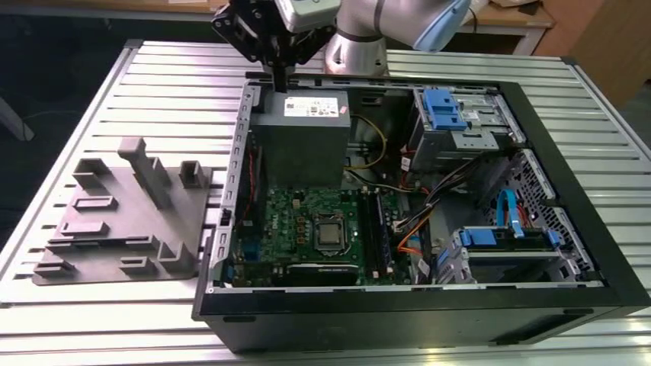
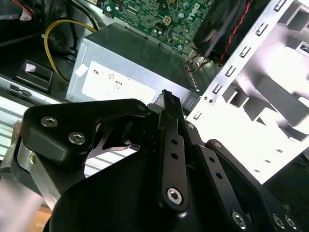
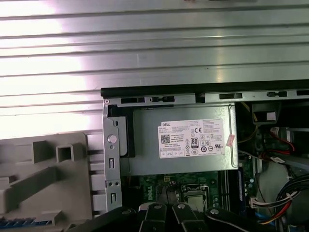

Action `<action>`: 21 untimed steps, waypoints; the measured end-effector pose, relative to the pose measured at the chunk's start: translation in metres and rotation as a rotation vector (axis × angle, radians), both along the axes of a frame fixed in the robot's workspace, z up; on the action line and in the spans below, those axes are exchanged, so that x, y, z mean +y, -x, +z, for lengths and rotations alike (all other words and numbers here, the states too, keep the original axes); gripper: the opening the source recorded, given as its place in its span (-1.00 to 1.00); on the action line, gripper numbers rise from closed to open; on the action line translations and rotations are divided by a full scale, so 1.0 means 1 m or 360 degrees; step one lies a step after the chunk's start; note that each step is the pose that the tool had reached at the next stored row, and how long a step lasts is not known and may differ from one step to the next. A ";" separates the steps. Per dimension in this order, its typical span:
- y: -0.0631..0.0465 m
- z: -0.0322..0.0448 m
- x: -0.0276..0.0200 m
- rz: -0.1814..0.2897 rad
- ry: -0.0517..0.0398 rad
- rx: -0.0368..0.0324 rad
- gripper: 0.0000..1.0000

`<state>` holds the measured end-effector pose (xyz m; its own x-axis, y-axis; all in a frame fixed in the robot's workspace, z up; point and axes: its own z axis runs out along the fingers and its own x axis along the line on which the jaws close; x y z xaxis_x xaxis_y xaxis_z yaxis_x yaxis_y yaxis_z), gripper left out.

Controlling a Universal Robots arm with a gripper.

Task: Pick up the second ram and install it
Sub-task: 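Reach for the second ram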

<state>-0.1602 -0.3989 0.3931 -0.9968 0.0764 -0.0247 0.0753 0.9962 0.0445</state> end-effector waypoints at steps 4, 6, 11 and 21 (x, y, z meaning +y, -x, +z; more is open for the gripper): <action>0.006 -0.0001 0.0000 0.0000 0.0000 0.0000 -0.86; 0.010 -0.0002 0.0000 0.0000 0.0000 0.0000 -0.86; 0.018 -0.0005 0.0000 0.0000 0.0000 0.0000 -0.86; 0.035 -0.0011 0.0000 0.0000 0.0000 0.0000 -0.86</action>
